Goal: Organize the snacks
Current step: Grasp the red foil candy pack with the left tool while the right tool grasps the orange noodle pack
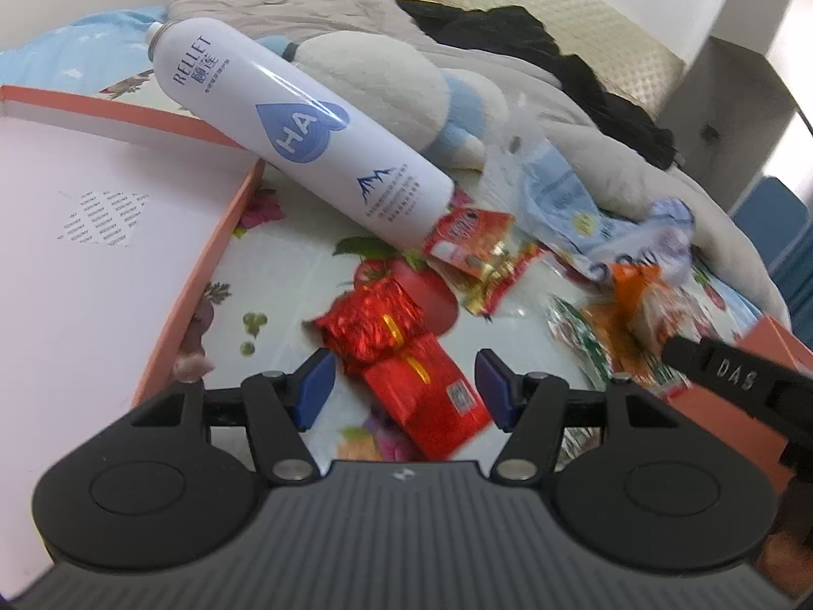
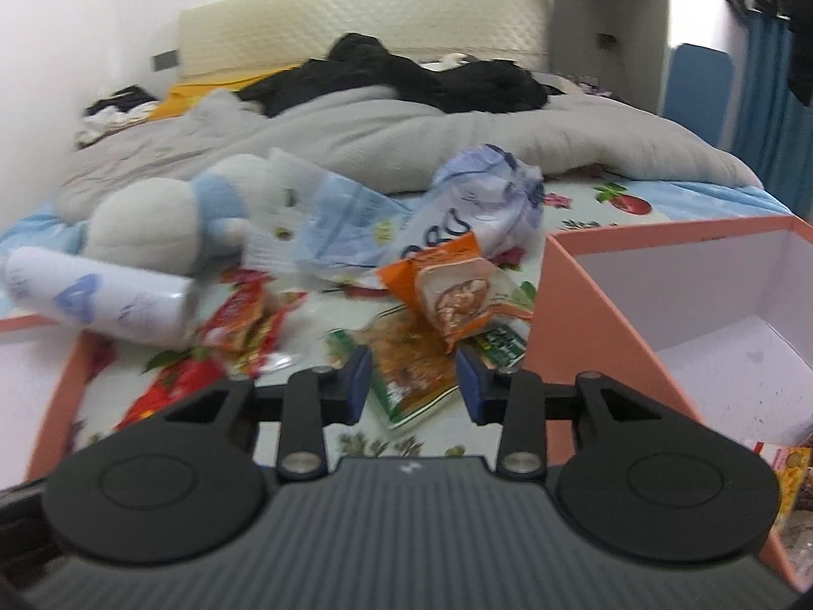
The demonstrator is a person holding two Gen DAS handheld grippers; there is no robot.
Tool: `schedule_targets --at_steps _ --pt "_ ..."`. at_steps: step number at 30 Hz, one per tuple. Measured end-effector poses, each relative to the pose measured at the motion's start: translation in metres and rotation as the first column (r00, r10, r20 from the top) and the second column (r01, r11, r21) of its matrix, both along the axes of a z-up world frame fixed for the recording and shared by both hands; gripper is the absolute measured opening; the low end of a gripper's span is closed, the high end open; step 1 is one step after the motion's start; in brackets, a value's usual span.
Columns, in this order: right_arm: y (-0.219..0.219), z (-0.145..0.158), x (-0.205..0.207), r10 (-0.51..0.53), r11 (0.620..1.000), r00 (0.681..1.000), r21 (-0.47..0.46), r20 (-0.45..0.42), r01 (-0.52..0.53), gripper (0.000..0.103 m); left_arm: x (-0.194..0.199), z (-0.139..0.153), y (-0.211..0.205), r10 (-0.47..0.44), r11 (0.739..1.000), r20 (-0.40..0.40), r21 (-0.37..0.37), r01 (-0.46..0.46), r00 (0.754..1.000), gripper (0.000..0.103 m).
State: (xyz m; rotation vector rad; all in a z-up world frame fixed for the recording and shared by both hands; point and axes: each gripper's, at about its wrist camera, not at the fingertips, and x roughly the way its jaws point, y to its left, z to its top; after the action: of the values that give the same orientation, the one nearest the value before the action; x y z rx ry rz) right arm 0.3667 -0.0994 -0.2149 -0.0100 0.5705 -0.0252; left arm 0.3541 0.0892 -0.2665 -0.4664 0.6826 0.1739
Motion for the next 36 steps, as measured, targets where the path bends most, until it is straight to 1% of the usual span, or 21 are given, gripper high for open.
schedule_targets --at_steps 1,2,3,5,7,10,12,13,15,17,21,22,24,25,26,27,34,35,36 --pt "0.001 -0.004 0.005 -0.015 1.000 1.000 -0.013 0.001 0.015 0.038 0.003 -0.001 0.000 0.015 1.000 0.000 0.000 -0.015 1.000 0.066" --pt "0.002 -0.008 0.011 -0.028 0.999 1.000 -0.026 0.004 0.028 0.034 0.006 -0.002 0.001 0.030 1.000 0.000 0.000 -0.030 1.000 0.066" --pt "0.003 -0.012 0.016 -0.038 0.998 0.999 -0.042 0.007 0.039 0.033 0.010 -0.003 0.002 0.042 0.999 0.001 -0.001 -0.042 0.999 0.066" --pt "0.004 -0.019 0.026 -0.060 0.996 0.998 -0.069 0.009 0.060 0.033 0.013 -0.004 0.003 0.051 0.999 0.002 0.002 -0.051 0.999 0.066" --pt "0.004 -0.024 0.033 -0.070 0.994 0.997 -0.088 0.010 0.071 0.030 0.014 -0.004 0.004 0.069 0.998 0.007 0.009 -0.069 0.998 0.066" --pt "0.007 -0.029 0.042 -0.078 0.985 0.997 -0.150 0.025 0.081 0.025 0.016 -0.006 0.005 0.073 0.997 0.003 0.028 -0.073 0.997 0.066" --pt "0.005 -0.032 0.047 -0.085 0.984 0.996 -0.155 0.012 0.085 0.013 0.018 -0.006 0.004 0.067 0.996 -0.003 0.053 -0.066 0.998 0.066" --pt "0.004 -0.032 0.048 -0.094 0.983 0.996 -0.158 0.010 0.094 0.013 0.018 -0.006 0.003 0.063 0.996 -0.008 0.064 -0.062 0.998 0.066" --pt "0.003 -0.033 0.047 -0.099 0.982 0.995 -0.159 0.008 0.099 0.010 0.020 -0.006 0.001 0.060 0.995 -0.014 0.079 -0.059 0.998 0.065" --pt "0.006 -0.033 0.043 -0.085 0.983 0.996 -0.163 0.007 0.085 0.008 0.021 -0.007 -0.001 0.047 0.995 -0.012 0.091 -0.046 0.999 0.065" --pt "0.013 -0.029 0.028 -0.037 0.983 0.999 -0.181 0.019 0.040 0.007 0.018 -0.009 -0.006 0.037 0.990 -0.003 0.136 -0.037 0.999 0.057" --pt "0.014 -0.027 0.024 -0.024 0.983 0.999 -0.182 0.021 0.027 0.007 0.017 -0.009 -0.006 0.034 0.990 0.001 0.135 -0.034 0.999 0.055" --pt "0.015 -0.024 0.016 -0.005 0.984 1.000 -0.177 0.022 0.008 0.007 0.013 -0.008 -0.003 0.029 0.992 0.005 0.121 -0.029 1.000 0.046" --pt "0.016 -0.022 0.012 0.004 0.984 1.000 -0.176 0.022 0.000 0.007 0.010 -0.007 -0.003 0.025 0.992 0.006 0.121 -0.026 1.000 0.046" --pt "0.016 -0.021 0.008 0.010 0.985 1.000 -0.173 0.021 -0.006 0.007 0.008 -0.006 -0.003 0.018 0.992 0.003 0.125 -0.018 1.000 0.042" --pt "0.016 -0.020 0.003 0.018 0.986 1.000 -0.167 0.016 -0.015 0.007 0.005 -0.005 -0.004 0.007 0.992 -0.001 0.126 -0.007 1.000 0.042" --pt "0.017 -0.010 -0.035 0.072 0.988 0.997 -0.137 -0.015 -0.074 0.007 -0.021 0.000 -0.001 -0.013 0.998 -0.012 0.056 0.014 1.000 0.040" --pt "0.017 -0.008 -0.041 0.081 0.987 0.997 -0.136 -0.017 -0.083 0.007 -0.025 0.000 -0.001 -0.017 0.999 -0.014 0.047 0.017 1.000 0.037" --pt "0.017 -0.007 -0.047 0.088 0.986 0.996 -0.138 -0.020 -0.090 0.007 -0.030 0.001 -0.001 -0.023 0.999 -0.015 0.039 0.024 1.000 0.030"
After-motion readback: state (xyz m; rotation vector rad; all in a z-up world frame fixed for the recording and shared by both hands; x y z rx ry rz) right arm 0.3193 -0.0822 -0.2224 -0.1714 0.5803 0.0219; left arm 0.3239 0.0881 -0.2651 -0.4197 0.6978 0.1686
